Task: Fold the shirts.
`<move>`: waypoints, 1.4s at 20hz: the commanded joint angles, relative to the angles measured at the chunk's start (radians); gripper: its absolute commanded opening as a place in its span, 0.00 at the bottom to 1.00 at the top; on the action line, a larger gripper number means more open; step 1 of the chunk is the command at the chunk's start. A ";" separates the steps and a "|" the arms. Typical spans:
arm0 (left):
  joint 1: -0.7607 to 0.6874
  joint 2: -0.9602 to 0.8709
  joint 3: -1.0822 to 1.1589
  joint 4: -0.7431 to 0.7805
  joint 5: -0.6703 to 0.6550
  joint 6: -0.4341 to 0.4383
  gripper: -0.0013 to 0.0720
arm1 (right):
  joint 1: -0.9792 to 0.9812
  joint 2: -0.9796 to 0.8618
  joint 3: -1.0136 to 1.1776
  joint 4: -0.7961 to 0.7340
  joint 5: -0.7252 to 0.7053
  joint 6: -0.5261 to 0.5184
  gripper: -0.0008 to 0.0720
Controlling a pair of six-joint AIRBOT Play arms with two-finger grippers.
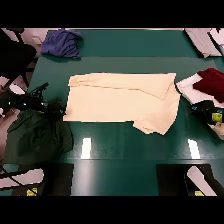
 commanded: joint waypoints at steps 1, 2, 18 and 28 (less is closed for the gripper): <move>-0.001 0.000 -0.056 -0.048 0.026 0.048 0.66 | 0.001 0.012 -0.011 0.002 0.008 -0.004 0.72; -0.001 0.000 -0.070 -0.082 0.020 0.064 0.66 | 0.005 0.012 -0.011 0.003 0.008 -0.004 0.72; -0.001 0.003 -0.073 -0.313 -0.003 0.167 0.05 | 0.037 -0.036 -0.233 -0.159 -0.020 0.048 0.73; -0.001 0.003 -0.043 -0.312 -0.043 0.176 0.05 | 0.339 -0.356 -0.187 0.109 -0.204 -0.065 0.72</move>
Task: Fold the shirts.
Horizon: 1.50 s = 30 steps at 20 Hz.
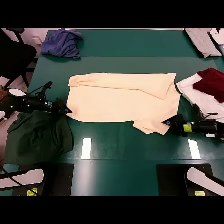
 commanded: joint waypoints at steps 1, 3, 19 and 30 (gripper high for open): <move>0.001 0.001 0.016 -0.004 -0.005 0.001 0.05 | 0.126 -0.107 0.061 0.037 -0.021 -0.008 0.69; 0.001 0.001 0.041 -0.003 -0.012 -0.002 0.05 | 0.191 -0.106 0.100 0.036 0.015 -0.008 0.26; -0.036 0.031 0.389 -0.008 0.058 -0.122 0.05 | 0.270 0.039 0.489 0.025 -0.126 0.109 0.08; -0.203 -0.170 0.389 0.287 0.421 -0.327 0.05 | 0.319 -0.352 0.673 0.024 -0.265 0.151 0.08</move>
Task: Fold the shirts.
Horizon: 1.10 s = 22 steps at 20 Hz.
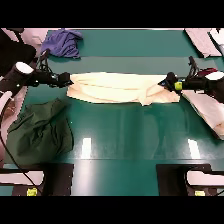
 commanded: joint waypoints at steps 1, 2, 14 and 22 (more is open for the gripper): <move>-0.012 -0.047 0.001 0.183 0.123 -0.145 0.05 | 0.002 -0.098 0.023 -0.001 -0.051 0.017 0.08; -0.012 -0.047 0.002 0.238 0.158 -0.195 0.05 | -0.003 -0.113 0.023 0.000 -0.066 0.019 0.08; -0.041 -0.048 0.035 0.197 0.266 -0.227 0.77 | -0.090 -0.040 0.016 -0.002 -0.047 -0.065 0.58; -0.020 -0.034 0.072 0.130 0.195 -0.243 0.77 | -0.420 0.143 -0.261 0.017 0.159 -0.121 0.98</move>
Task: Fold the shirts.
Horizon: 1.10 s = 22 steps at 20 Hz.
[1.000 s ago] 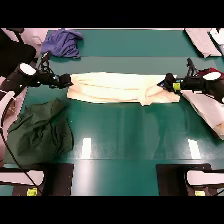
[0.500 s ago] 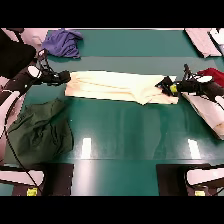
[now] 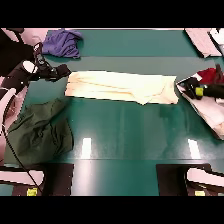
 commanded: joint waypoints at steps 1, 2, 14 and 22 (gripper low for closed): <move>0.003 0.003 0.008 -0.047 -0.042 0.018 0.77 | -0.131 0.030 -0.129 0.030 0.134 -0.069 0.98; 0.003 0.003 0.008 -0.047 -0.054 0.022 0.77 | -0.153 0.030 -0.155 0.042 0.146 -0.100 0.99; 0.003 0.003 0.008 -0.070 -0.102 0.023 0.77 | 0.035 -0.272 -0.094 0.325 0.029 -0.270 1.00; 0.002 0.002 0.008 -0.100 -0.122 0.033 0.77 | 0.186 -0.423 0.206 0.477 -0.100 -0.243 0.99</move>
